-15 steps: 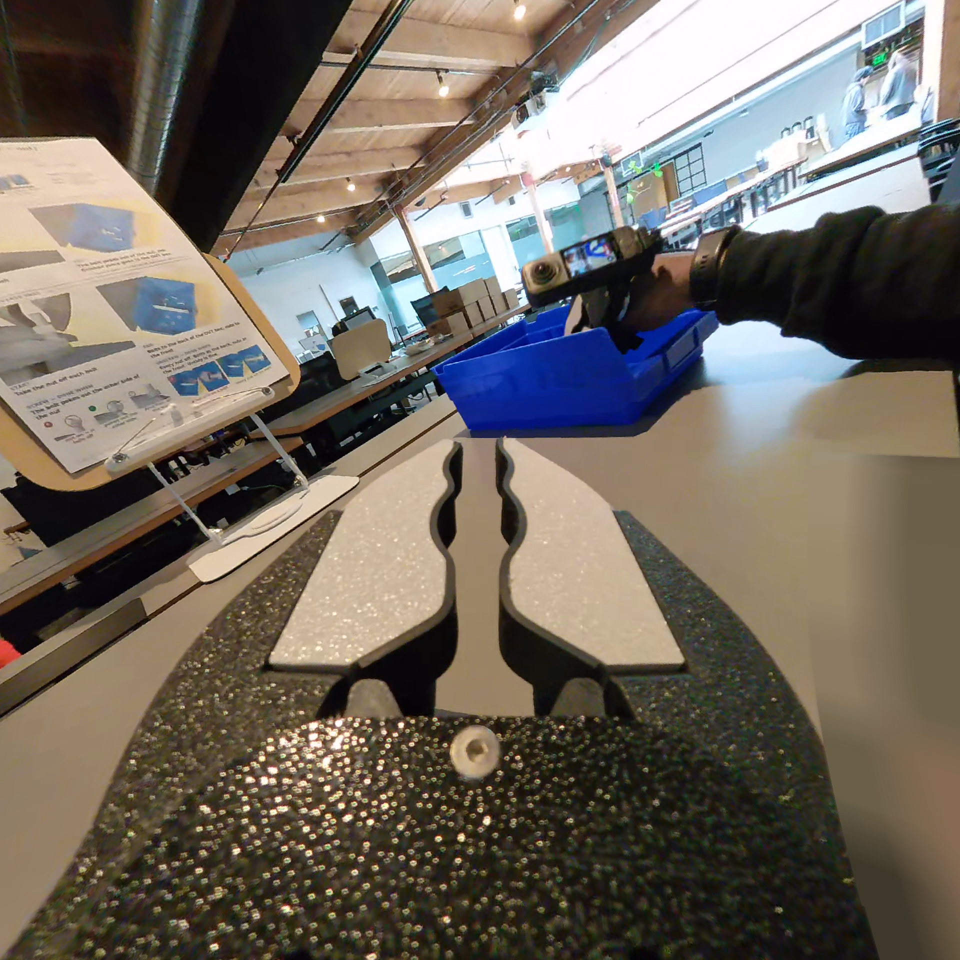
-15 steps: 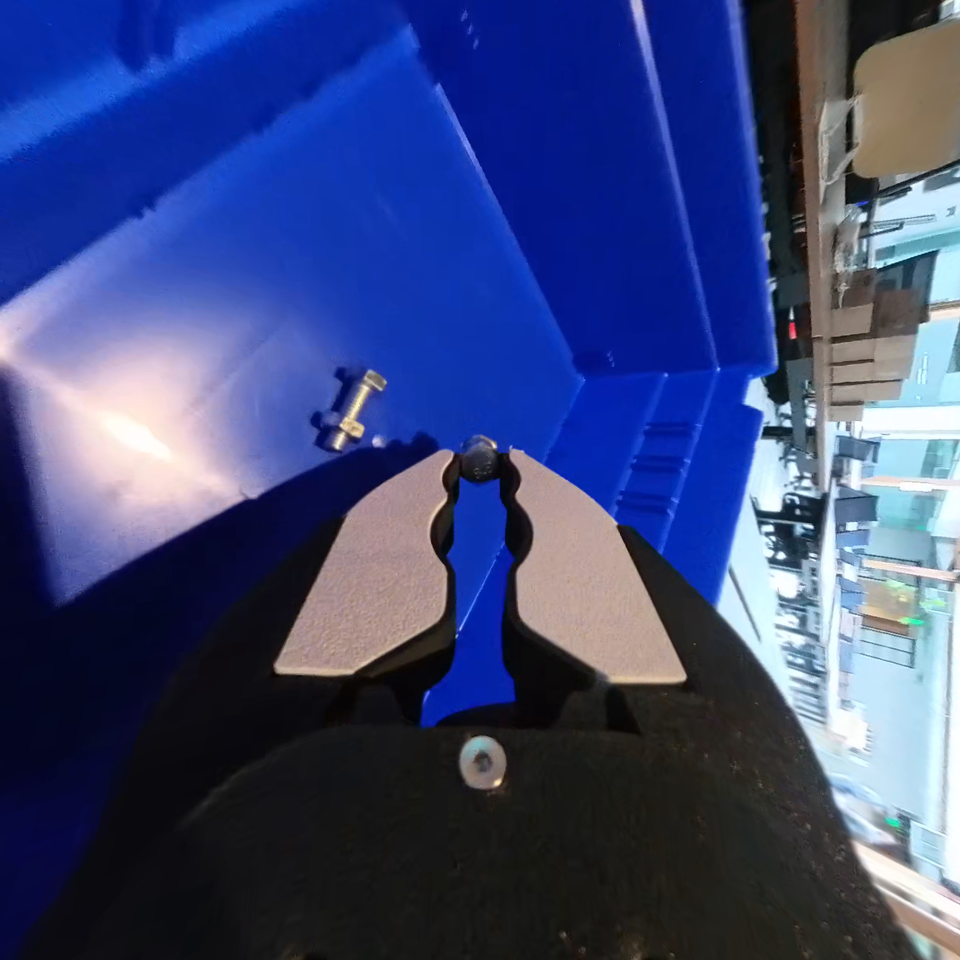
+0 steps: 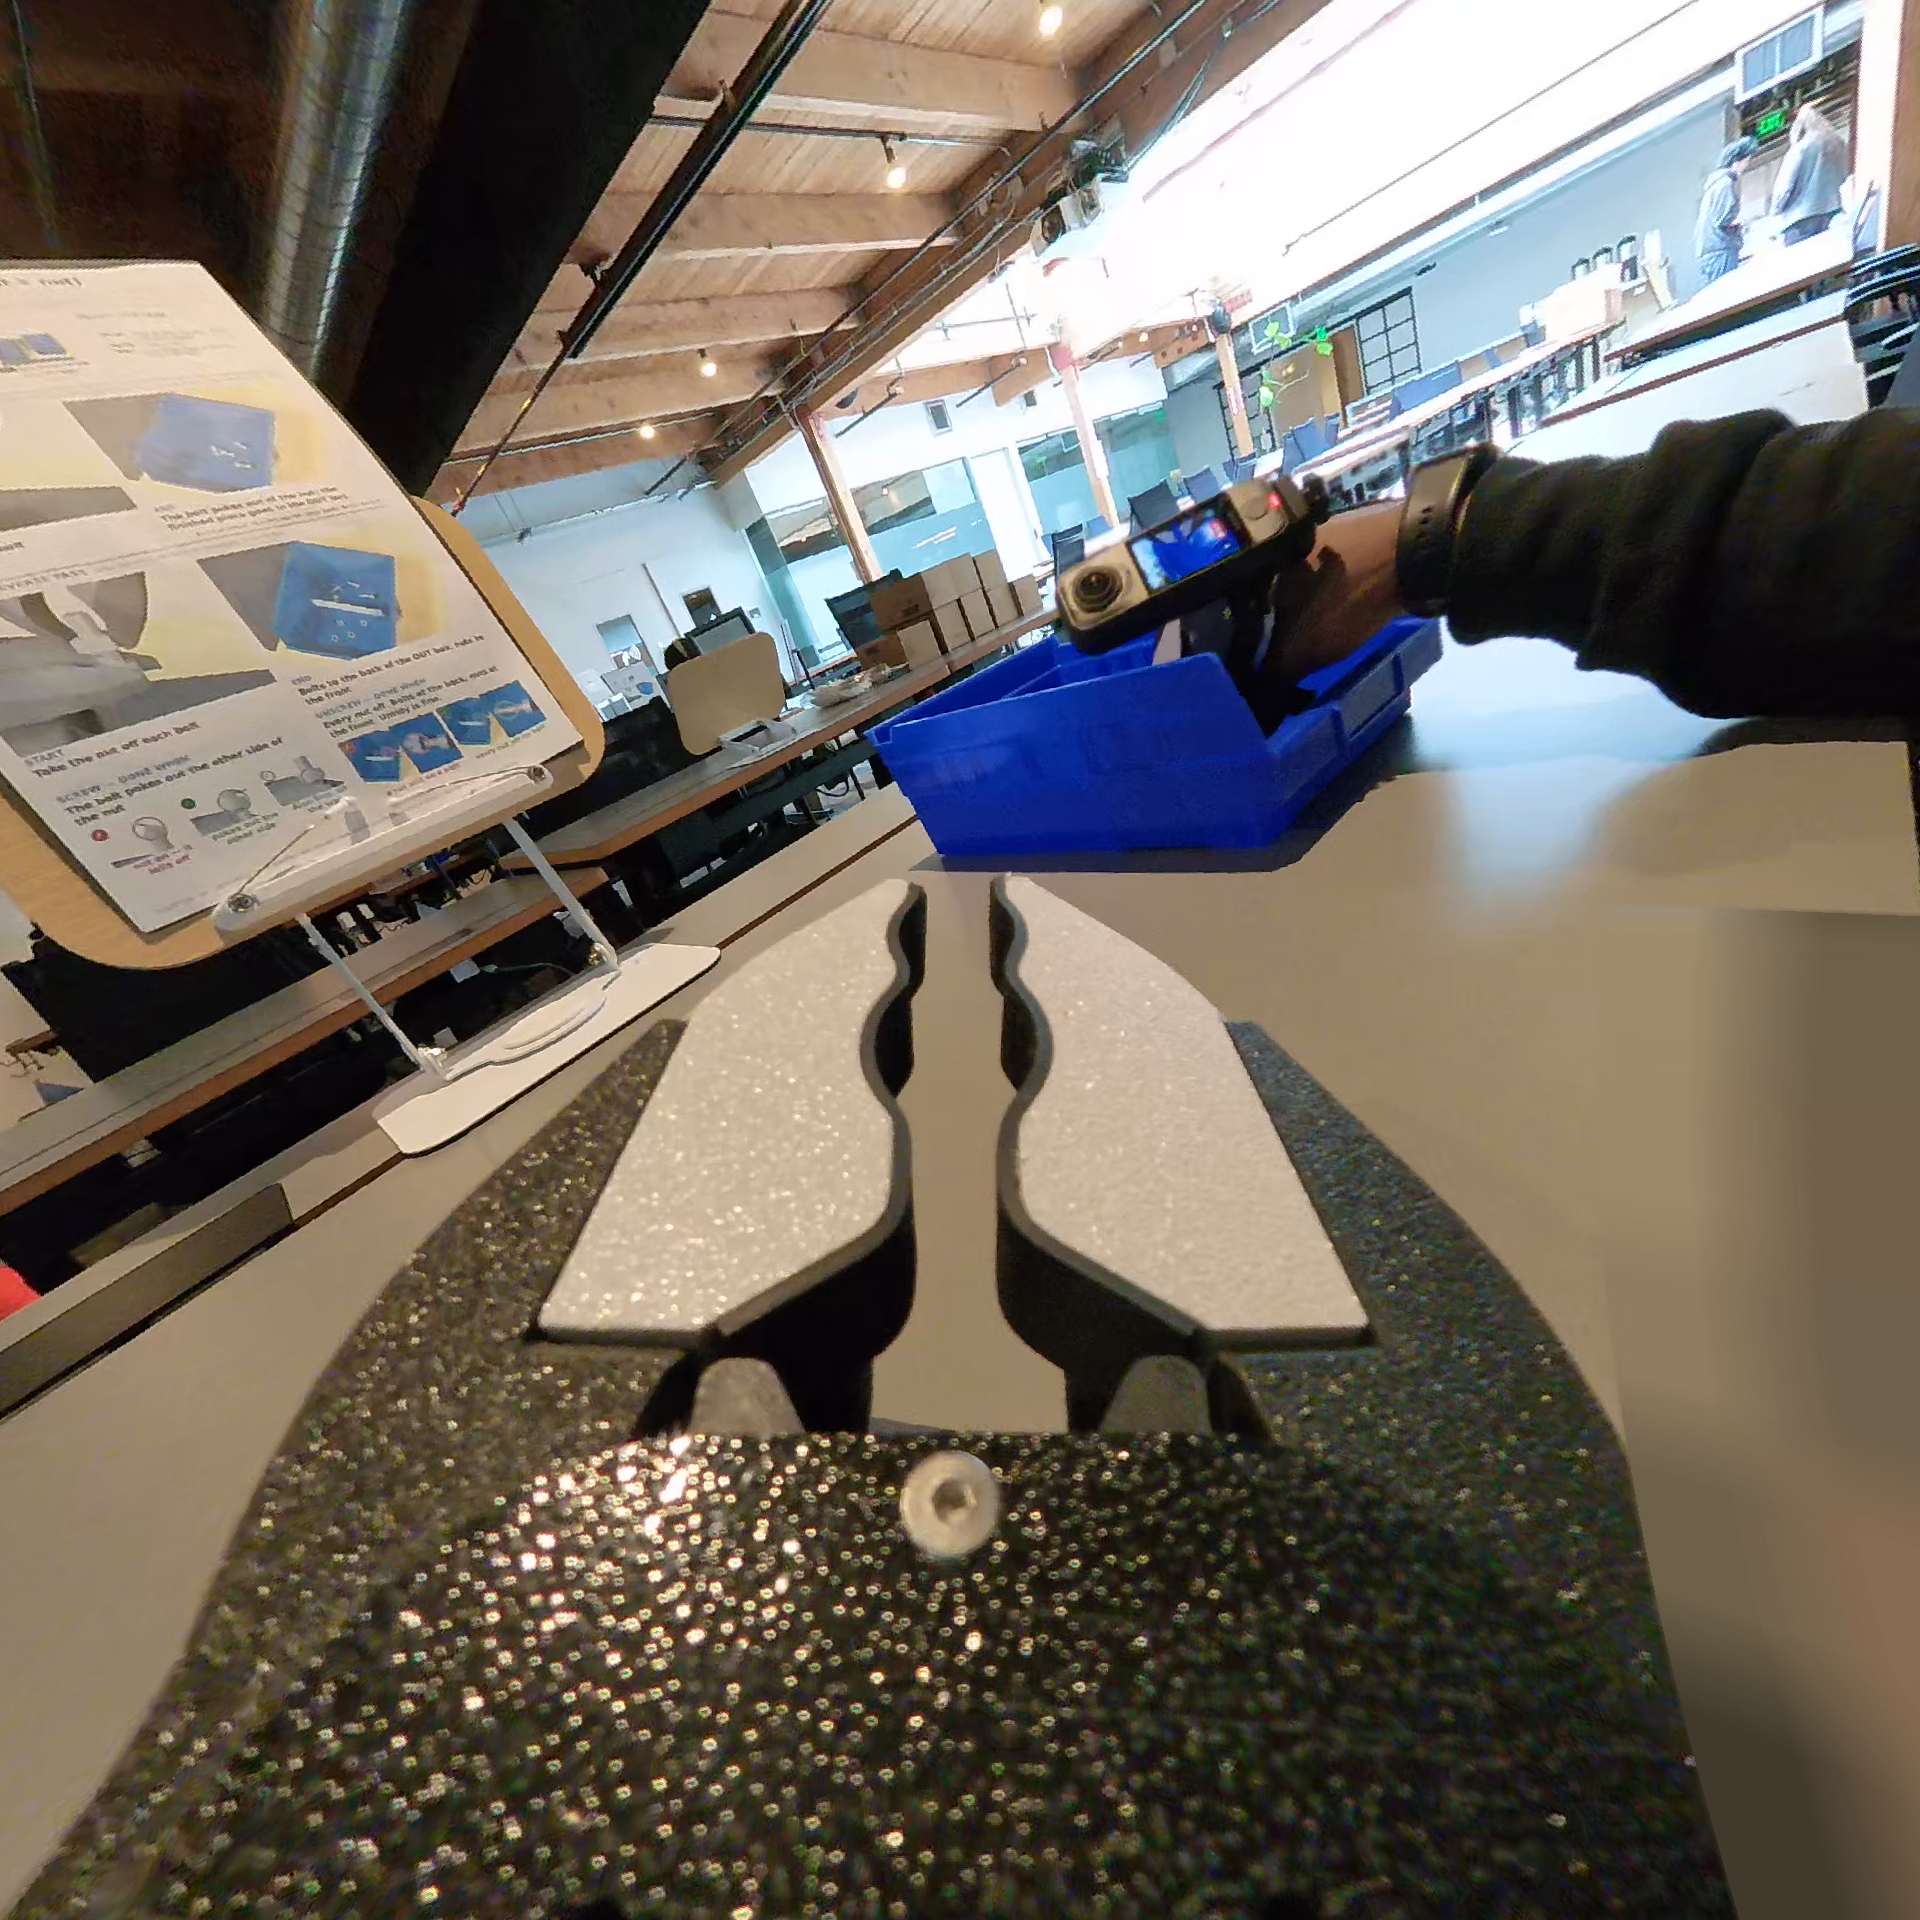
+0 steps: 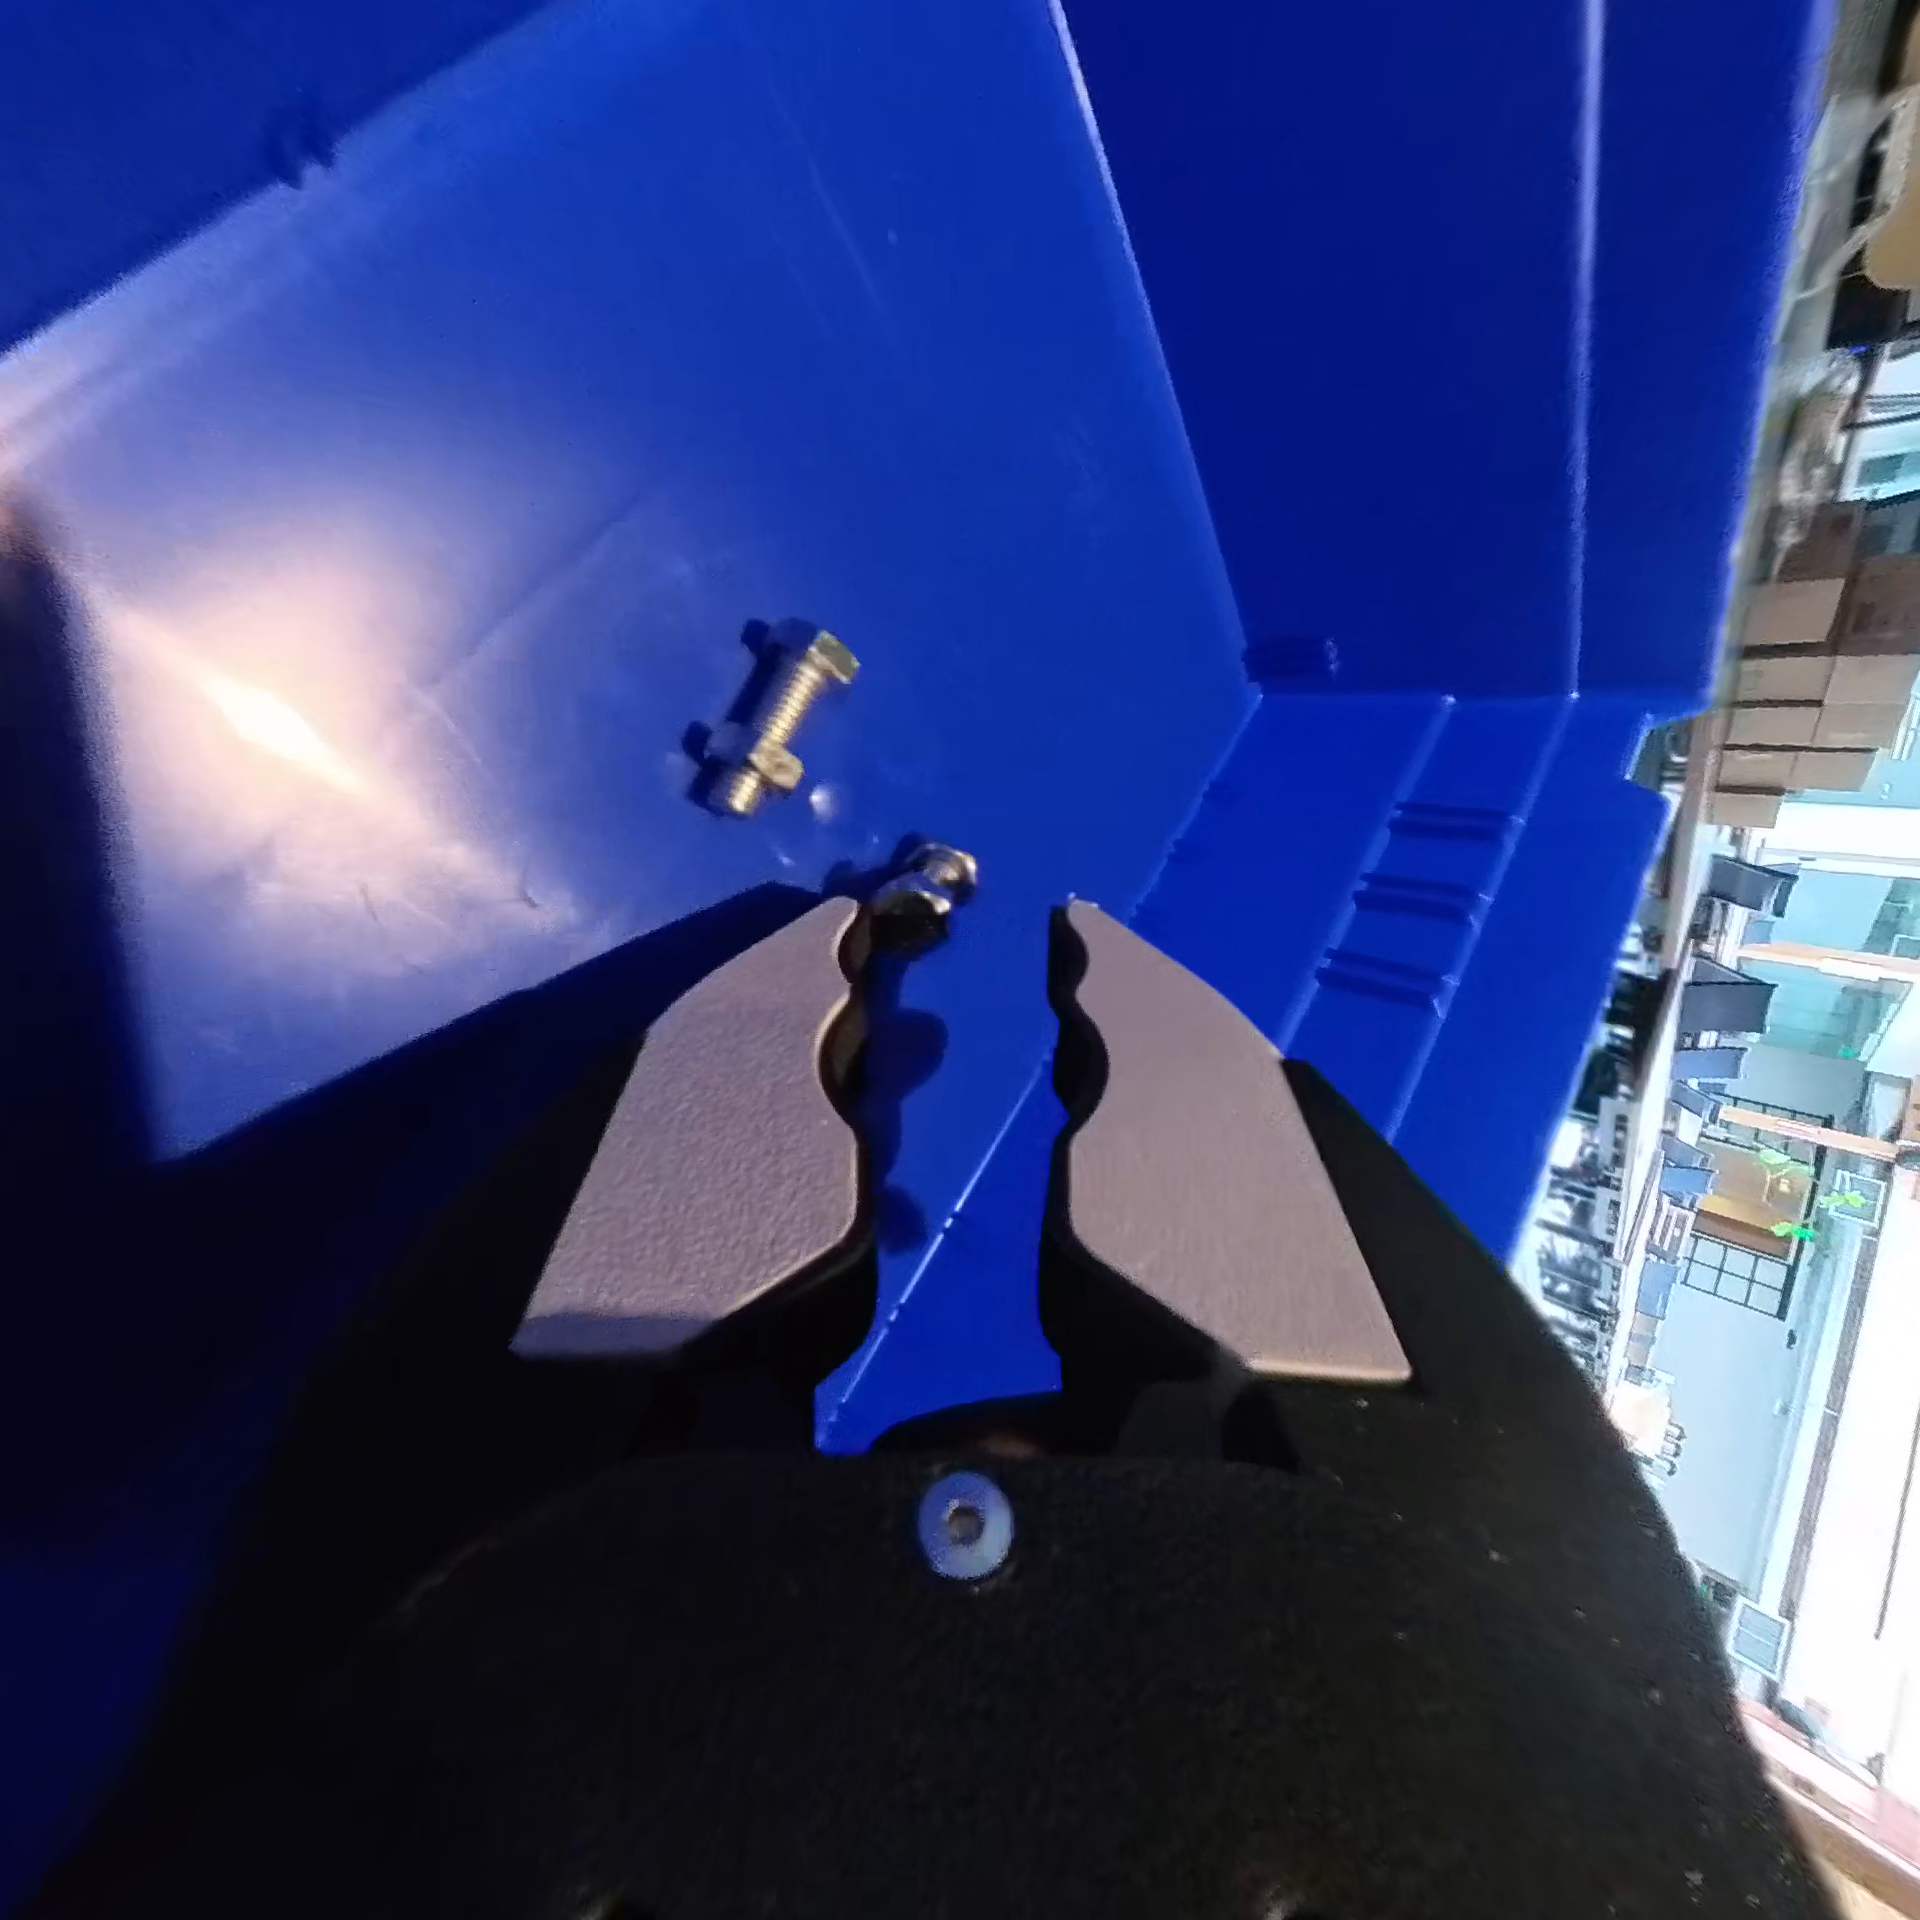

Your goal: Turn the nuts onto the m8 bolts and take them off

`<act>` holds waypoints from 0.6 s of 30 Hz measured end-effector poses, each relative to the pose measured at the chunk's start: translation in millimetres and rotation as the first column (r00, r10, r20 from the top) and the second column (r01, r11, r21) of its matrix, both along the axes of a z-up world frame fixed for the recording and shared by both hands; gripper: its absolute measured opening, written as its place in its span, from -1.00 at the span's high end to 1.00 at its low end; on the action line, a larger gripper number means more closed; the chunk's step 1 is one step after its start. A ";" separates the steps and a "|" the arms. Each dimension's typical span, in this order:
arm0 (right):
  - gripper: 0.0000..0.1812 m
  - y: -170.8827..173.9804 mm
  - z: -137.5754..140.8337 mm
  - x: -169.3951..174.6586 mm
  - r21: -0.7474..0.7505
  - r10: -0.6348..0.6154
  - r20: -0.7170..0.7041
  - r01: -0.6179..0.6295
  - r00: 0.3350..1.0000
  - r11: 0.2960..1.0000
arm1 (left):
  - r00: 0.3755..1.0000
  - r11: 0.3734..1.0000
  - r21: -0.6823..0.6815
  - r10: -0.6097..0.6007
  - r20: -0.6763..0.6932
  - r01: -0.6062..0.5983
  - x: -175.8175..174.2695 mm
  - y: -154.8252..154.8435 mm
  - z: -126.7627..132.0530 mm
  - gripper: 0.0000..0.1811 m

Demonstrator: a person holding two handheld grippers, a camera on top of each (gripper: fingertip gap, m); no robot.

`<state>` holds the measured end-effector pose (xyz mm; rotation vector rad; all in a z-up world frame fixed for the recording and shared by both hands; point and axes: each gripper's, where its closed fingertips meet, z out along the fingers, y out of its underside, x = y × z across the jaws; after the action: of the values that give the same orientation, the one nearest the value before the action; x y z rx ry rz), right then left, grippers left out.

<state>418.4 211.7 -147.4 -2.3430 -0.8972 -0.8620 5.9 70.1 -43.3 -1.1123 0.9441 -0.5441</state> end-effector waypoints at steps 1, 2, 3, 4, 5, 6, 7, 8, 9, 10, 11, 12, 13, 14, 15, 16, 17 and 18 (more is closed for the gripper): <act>0.60 -0.2 4.0 1.1 0.017 -0.003 -0.003 0.003 1.000 1.000 | 1.000 1.000 -0.003 0.000 0.002 0.000 -0.4 0.5 0.2 0.88; 0.57 -0.4 9.5 1.1 0.040 -0.002 -0.011 0.002 1.000 0.999 | 1.000 1.000 -0.004 0.001 0.003 -0.001 -0.8 0.9 0.3 0.88; 0.57 -0.7 15.9 -0.1 0.066 0.003 -0.029 -0.001 1.000 0.998 | 1.000 1.000 -0.004 0.001 0.005 -0.001 -1.0 1.2 0.5 0.88; 0.56 -1.4 23.0 -1.9 0.094 0.009 -0.051 -0.004 0.999 0.996 | 1.000 1.000 -0.006 -0.001 0.007 0.001 -1.1 1.3 0.7 0.88; 0.53 -2.4 30.2 -4.4 0.120 0.018 -0.076 -0.009 0.997 0.993 | 1.000 1.000 -0.007 -0.002 0.008 0.002 -1.2 1.4 0.8 0.88; 0.53 -3.7 37.3 -7.3 0.144 0.027 -0.109 -0.012 0.994 0.989 | 1.000 1.000 -0.008 -0.002 0.009 0.002 -1.3 1.4 0.8 0.88; 0.53 -5.2 44.7 -9.8 0.169 0.037 -0.141 -0.013 0.989 0.986 | 1.000 1.000 -0.009 -0.004 0.009 0.004 -1.2 1.4 1.0 0.88; 0.52 -6.7 52.1 -12.3 0.194 0.048 -0.173 -0.013 0.984 0.981 | 1.000 1.000 -0.009 -0.004 0.011 0.004 -1.4 1.2 1.1 0.88; 0.53 -8.5 59.6 -14.2 0.219 0.057 -0.206 -0.011 0.977 0.976 | 1.000 1.000 -0.010 -0.004 0.012 0.004 -1.5 1.3 1.2 0.88; 0.53 -10.3 67.6 -15.1 0.244 0.062 -0.238 -0.002 0.969 0.970 | 1.000 1.000 -0.010 -0.004 0.014 0.004 -1.8 1.3 1.3 0.88; 0.54 -12.1 76.6 -15.4 0.275 0.067 -0.267 0.009 0.961 0.961 | 1.000 1.000 -0.011 -0.004 0.016 0.005 -2.0 1.2 1.5 0.88; 0.54 -14.2 86.3 -16.9 0.309 0.079 -0.298 0.018 0.951 0.951 | 1.000 1.000 -0.012 -0.004 0.019 0.004 -2.4 1.2 1.8 0.88; 0.54 -16.9 96.4 -21.3 0.345 0.103 -0.339 0.022 0.935 0.938 | 1.000 1.000 -0.012 -0.003 0.022 0.003 -2.8 1.4 2.0 0.88; 0.54 -19.9 107.2 -29.9 0.384 0.143 -0.393 0.021 0.908 0.923 | 1.000 1.000 -0.013 -0.001 0.024 0.002 -3.2 1.6 2.3 0.88; 0.54 -23.8 118.8 -43.1 0.429 0.200 -0.455 0.017 0.868 0.903 | 1.000 1.000 -0.014 -0.001 0.026 0.001 -3.5 2.0 2.5 0.88; 0.54 -29.6 130.2 -61.1 0.472 0.272 -0.516 0.005 0.812 0.882 | 1.000 1.000 -0.015 0.000 0.027 0.000 -3.5 2.4 2.5 0.88; 0.54 -37.4 140.8 -83.3 0.512 0.351 -0.567 -0.015 0.745 0.859 | 1.000 1.000 -0.016 0.002 0.028 -0.001 -3.5 2.8 2.4 0.88; 0.54 -47.5 150.1 -109.2 0.549 0.432 -0.603 -0.043 0.671 0.835 | 1.000 1.000 -0.017 0.004 0.028 -0.003 -3.6 3.3 2.3 0.88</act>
<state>309.2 164.3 2.7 -1.7800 -0.5368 0.0008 2.3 73.4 -41.0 -1.1185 0.9147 -0.5643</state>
